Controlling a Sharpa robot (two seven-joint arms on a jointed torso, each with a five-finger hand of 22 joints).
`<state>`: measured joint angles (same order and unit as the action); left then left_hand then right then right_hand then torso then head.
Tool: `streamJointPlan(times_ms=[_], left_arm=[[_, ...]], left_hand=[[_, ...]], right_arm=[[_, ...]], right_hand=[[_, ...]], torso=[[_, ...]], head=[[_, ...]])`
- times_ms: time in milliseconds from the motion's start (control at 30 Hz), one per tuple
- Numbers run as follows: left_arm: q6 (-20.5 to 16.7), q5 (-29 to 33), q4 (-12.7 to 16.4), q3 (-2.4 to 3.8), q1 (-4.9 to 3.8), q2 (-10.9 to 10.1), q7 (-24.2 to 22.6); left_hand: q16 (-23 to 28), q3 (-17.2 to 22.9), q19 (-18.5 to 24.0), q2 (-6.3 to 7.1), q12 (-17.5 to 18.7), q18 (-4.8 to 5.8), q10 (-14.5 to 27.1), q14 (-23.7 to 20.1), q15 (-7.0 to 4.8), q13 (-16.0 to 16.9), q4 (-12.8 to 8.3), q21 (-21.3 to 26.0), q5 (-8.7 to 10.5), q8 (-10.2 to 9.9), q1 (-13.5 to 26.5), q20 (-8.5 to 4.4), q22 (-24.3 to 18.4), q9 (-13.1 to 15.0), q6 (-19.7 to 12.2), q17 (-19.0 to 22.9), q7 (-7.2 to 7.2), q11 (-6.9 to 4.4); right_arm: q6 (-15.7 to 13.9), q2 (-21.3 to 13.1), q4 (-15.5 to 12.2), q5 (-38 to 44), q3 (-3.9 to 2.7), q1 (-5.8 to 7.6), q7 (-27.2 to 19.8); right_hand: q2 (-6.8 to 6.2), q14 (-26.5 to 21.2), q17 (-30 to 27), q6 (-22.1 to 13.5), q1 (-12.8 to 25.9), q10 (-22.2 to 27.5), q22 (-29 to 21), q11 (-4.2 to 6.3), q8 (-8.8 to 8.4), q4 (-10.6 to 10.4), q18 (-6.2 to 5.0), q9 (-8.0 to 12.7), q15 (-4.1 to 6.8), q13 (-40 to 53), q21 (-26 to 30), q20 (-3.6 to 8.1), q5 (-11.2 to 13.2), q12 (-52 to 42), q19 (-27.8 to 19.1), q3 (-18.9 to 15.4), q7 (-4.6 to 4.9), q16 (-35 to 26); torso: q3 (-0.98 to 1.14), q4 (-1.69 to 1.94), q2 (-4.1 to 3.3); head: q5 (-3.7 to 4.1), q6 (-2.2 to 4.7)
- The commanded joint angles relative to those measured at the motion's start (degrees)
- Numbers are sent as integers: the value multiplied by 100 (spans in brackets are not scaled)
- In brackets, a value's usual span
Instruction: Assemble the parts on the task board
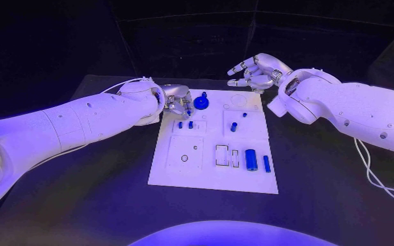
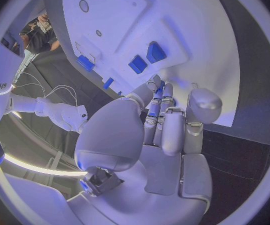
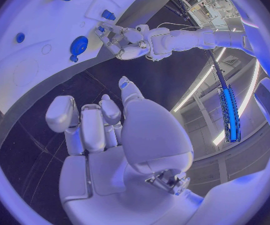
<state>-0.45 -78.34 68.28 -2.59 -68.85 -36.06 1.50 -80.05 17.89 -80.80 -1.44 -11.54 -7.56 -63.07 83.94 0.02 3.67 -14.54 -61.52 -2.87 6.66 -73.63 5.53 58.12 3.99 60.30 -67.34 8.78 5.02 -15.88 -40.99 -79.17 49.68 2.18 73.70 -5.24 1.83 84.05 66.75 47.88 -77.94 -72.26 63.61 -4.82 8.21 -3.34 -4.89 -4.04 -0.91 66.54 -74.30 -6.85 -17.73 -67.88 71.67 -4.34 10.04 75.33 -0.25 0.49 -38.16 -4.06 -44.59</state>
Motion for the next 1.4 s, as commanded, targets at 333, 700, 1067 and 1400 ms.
streamJointPlan(times_ms=[333, 700, 1067, 1400], left_arm=[[80, 14, 9, -3, 0, 0, 49], [32, 14, -20, -4, 0, 6, 56], [-51, 14, -23, -4, 1, -29, 50], [-297, 31, 28, 2, 2, -221, -31]], left_hand=[[1, 53, 1, 53, 34, 88, -27, 116, 11, 6, -5, -36, 17, -40, 36, 6, 24, -8, 28, 12, 33, 21], [22, 70, 28, 195, 231, 89, 179, 91, 74, -2, -4, 1, 18, -284, 124, 50, 1, -37, -305, 82, 101, 102], [27, 81, 37, 209, 261, 84, 213, 85, 84, 0, -10, 22, 17, -294, 116, 60, -20, -33, -328, 102, 108, 112], [30, 92, 57, 226, 295, 72, 258, 80, 90, 1, -19, 71, 17, -291, 105, 68, -70, -27, -326, 115, 96, 118]], right_arm=[[29, 2, -4, -14, -3, 10, -39], [24, 3, 1, -14, -3, 10, -41], [12, -15, 20, -14, -3, 9, -39], [39, -81, 174, 332, -3, 9, 101]], right_hand=[[45, 104, 17, 5, -46, 20, 0, -7, 36, -8, -102, 0, 52, 2, 33, 13, -35, -27, -7, -39, 0, -33], [46, 101, -1, 5, -47, 31, -13, -7, 37, -8, -105, 1, 52, -13, 42, 13, -35, -14, -15, -40, 0, -45], [45, 93, -34, 2, -48, 63, -48, -7, 37, -9, -112, 1, 53, -54, 63, 13, -34, 24, -39, -43, 0, -68], [96, -131, -827, 122, -282, 1538, -746, 42, 156, 25, -254, -14, 93, -2255, 598, 55, -24, 2292, -480, -8, -45, -787]], torso=[[1, 0, 0], [0, 2, -1], [-3, 6, -1], [-5, 12, 3]], head=[[0, -1], [1, -7], [11, -11], [21, 2]])
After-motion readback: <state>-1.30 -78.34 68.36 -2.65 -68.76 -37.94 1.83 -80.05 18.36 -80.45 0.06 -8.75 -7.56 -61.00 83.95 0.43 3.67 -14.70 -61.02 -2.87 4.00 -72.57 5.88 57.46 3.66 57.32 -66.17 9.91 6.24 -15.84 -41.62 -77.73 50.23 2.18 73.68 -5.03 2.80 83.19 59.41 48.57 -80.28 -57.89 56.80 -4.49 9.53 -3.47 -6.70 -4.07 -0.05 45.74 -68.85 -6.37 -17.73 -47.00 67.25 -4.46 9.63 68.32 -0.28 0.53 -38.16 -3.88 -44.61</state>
